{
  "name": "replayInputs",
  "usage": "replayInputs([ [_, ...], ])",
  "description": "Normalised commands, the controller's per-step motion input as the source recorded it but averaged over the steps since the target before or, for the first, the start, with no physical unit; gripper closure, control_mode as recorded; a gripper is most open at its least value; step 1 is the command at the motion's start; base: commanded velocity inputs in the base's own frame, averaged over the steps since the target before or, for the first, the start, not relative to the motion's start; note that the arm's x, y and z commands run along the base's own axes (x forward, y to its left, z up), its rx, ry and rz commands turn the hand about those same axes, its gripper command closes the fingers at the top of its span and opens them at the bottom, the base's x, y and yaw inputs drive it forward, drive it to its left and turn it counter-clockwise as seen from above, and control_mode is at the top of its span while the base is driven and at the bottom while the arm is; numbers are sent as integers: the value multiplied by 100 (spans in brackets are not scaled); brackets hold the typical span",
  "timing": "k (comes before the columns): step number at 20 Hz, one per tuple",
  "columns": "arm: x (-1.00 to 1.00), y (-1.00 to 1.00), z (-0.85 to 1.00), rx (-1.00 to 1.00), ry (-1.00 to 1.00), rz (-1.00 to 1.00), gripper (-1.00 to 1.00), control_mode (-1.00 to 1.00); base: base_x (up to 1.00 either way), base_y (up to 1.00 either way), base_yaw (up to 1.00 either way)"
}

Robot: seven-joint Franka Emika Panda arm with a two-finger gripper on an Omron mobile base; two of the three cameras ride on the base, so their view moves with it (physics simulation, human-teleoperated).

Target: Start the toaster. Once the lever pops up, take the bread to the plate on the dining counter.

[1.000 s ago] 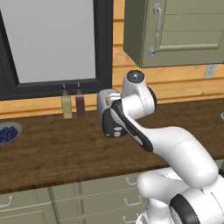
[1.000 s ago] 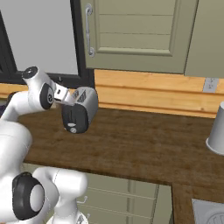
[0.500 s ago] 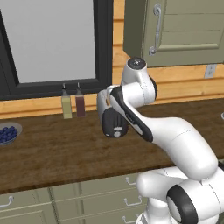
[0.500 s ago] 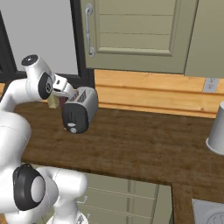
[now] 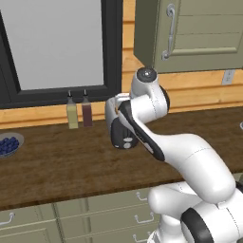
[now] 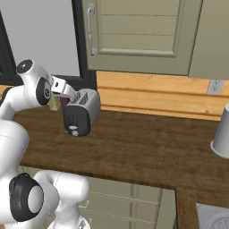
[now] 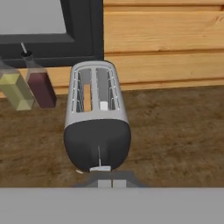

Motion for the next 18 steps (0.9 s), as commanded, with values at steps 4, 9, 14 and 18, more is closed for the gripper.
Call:
replayInputs([
  [4,0,0,0,0,-2,0,100,-100,0,0,0],
  [9,0,0,0,0,0,0,-100,-100,0,0,0],
  [14,0,0,0,0,0,0,-100,-100,0,0,0],
  [18,0,0,0,0,0,0,-100,-100,0,0,0],
])
